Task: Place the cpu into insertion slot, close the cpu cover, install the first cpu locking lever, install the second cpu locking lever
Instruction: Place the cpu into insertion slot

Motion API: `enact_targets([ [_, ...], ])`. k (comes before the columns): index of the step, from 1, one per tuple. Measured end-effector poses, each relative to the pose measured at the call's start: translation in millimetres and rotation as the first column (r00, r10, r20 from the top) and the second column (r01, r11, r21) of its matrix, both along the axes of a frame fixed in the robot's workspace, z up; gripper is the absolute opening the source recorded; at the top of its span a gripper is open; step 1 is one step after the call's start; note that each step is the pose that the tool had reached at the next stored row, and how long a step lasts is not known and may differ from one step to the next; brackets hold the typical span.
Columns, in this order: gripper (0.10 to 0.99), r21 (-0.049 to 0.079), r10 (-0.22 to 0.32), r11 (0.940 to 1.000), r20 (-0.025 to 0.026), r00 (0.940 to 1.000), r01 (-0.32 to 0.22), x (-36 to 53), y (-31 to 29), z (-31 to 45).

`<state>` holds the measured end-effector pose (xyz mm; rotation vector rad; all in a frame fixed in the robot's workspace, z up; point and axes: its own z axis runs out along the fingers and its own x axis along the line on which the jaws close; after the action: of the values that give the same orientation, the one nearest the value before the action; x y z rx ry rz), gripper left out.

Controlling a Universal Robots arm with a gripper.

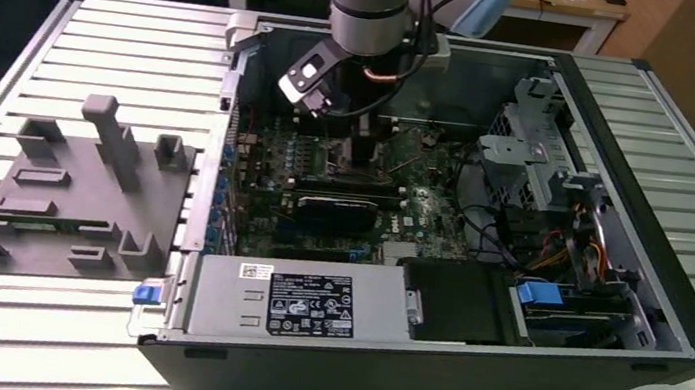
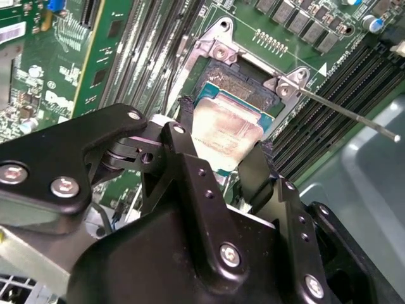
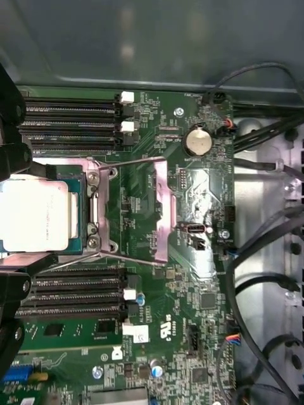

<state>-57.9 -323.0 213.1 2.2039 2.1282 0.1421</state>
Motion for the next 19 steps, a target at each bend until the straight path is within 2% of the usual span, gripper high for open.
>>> enact_targets([
  [11,0.533,-0.002,0.0,1.0,-0.0001,1.0,0.0,-1.5,2.6,-13.8],
  [19,0.533,-0.002,0.0,1.0,0.0,1.0,0.0,-1.6,2.9,-17.9],
])
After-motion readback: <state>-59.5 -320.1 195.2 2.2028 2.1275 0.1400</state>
